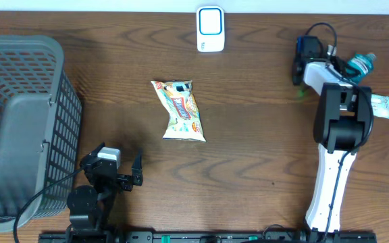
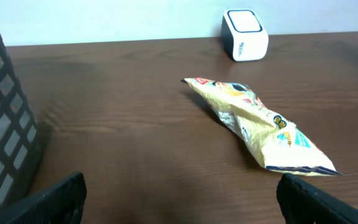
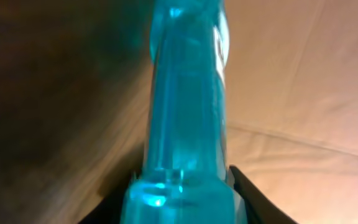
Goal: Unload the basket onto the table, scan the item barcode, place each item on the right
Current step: 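Carry the bottle to the right and set it down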
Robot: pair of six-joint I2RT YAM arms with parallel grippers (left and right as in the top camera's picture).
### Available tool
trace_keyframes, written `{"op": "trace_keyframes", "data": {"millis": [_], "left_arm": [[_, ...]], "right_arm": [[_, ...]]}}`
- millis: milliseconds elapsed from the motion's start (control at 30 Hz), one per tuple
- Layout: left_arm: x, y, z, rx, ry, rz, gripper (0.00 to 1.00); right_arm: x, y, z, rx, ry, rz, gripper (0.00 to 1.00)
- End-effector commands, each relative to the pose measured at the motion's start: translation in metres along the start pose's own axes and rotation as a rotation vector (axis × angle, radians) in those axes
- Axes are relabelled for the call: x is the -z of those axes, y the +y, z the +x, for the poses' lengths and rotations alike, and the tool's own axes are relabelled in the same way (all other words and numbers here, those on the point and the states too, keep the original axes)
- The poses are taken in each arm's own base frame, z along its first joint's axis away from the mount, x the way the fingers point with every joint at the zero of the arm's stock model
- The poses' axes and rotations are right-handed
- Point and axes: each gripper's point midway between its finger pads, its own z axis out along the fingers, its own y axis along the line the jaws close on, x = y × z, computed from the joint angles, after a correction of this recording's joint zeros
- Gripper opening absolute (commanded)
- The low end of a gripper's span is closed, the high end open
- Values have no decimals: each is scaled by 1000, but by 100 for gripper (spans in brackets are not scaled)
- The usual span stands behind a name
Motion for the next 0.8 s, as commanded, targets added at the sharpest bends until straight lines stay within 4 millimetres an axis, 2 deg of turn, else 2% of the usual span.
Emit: {"op": "trace_keyframes", "data": {"millis": [0, 33, 200, 233, 267, 333, 367, 433, 533, 600, 700, 767], "left_arm": [[-2, 1, 11, -6, 30, 1, 98], [-2, 1, 11, -6, 29, 1, 98], [-2, 1, 11, -6, 30, 1, 98], [-2, 1, 11, -6, 30, 1, 98], [-2, 1, 11, -6, 29, 1, 98], [-2, 1, 11, -6, 29, 1, 98], [-2, 1, 11, -6, 29, 1, 98], [-2, 1, 11, -6, 29, 1, 98], [-2, 1, 11, -6, 29, 1, 98], [-2, 1, 11, -6, 30, 1, 98], [-2, 1, 11, -6, 30, 1, 98], [-2, 1, 11, -6, 29, 1, 98]], "right_arm": [[-29, 7, 17, -304, 52, -159, 35], [-40, 9, 28, -317, 92, -179, 41], [-72, 17, 66, -357, 218, -268, 57], [-76, 15, 73, -389, 243, -285, 64], [-79, 13, 78, -413, 260, -295, 75], [-81, 3, 84, -475, 281, -327, 89], [-80, -2, 84, -495, 277, -351, 99], [-75, -18, 81, -547, 254, -394, 99], [-58, -53, 71, -634, 186, -435, 99], [-38, -74, 60, -689, 120, -497, 99], [10, -89, 33, -749, -22, -714, 99], [62, -91, 11, -758, -148, -959, 99]]}}
